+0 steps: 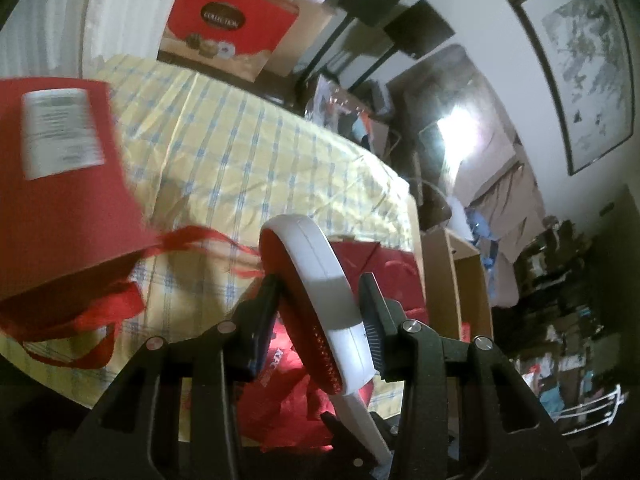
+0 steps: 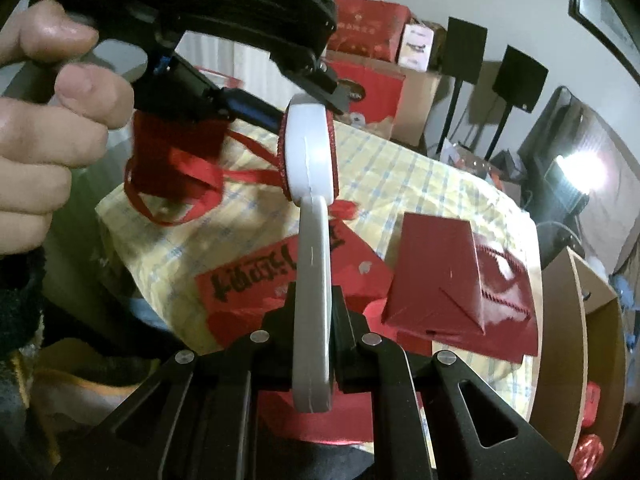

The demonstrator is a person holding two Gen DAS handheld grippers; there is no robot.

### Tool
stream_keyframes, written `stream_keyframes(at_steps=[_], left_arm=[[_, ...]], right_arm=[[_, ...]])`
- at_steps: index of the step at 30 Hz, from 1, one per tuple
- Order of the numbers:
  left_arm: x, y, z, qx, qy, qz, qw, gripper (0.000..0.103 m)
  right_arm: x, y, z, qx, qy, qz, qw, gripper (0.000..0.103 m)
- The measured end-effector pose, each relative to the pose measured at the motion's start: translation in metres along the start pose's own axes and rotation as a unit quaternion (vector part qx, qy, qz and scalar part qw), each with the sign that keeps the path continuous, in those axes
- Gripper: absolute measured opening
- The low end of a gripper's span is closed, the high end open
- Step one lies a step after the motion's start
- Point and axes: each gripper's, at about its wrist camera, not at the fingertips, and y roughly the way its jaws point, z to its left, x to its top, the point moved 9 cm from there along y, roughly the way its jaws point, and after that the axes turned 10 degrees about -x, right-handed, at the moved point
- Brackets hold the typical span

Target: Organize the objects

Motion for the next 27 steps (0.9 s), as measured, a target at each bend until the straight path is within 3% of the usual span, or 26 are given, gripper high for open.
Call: stream_keyframes(at_steps=[5, 13, 22, 27], left_arm=[[-0.004, -0.002, -0.017, -0.015, 0.015, 0.0, 0.9998, 0.038], [-0.004, 0.001, -0.032, -0.023, 0.024, -0.002, 0.9994, 0.038], [0.006, -0.024, -0.074, -0.044, 0.064, -0.037, 0.9963, 0.038], [0.012, -0.036, -0.093, -0.062, 0.077, -0.051, 0.9938, 0.038]], right_arm=[[-0.003, -0.004, -0.01, 0.001, 0.008, -0.001, 1.0, 0.012], [-0.003, -0.011, -0.027, 0.063, 0.063, 0.001, 0.996, 0.012], [0.021, -0.037, -0.044, 0.071, 0.066, -0.032, 0.995, 0.012], [0.032, -0.054, -0.053, 0.054, 0.059, -0.053, 0.995, 0.012]])
